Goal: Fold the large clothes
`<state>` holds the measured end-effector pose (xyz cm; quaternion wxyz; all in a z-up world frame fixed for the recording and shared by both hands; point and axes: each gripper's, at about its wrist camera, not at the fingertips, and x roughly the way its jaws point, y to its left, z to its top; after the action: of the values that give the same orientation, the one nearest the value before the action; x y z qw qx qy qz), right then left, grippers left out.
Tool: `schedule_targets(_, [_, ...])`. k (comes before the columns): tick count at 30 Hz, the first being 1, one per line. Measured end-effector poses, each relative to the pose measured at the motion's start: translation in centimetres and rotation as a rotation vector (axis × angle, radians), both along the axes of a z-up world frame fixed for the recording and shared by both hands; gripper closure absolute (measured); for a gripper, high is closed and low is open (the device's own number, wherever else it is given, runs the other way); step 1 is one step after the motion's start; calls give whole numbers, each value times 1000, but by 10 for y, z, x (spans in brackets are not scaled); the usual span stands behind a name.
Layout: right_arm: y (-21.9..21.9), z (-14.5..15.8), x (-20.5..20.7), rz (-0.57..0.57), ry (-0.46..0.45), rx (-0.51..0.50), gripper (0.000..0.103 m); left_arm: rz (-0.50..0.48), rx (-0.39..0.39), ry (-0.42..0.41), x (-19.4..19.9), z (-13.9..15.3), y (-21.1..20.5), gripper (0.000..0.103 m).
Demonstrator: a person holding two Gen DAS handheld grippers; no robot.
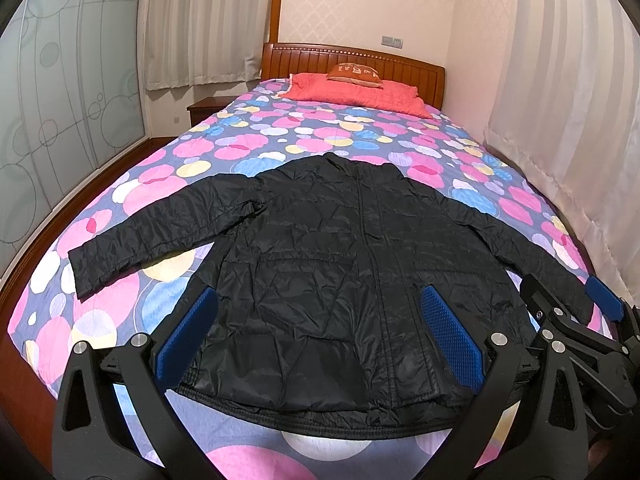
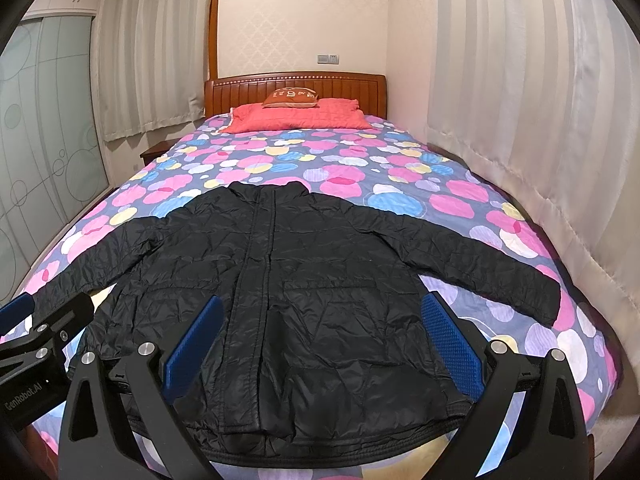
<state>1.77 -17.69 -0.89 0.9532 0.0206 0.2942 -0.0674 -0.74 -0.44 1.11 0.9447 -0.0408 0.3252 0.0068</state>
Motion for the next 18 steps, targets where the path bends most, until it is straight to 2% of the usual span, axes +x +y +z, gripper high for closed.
schedule_targets(18, [2,3,-2,1,1,-3,5,-2,1,2,2,-2,1,2])
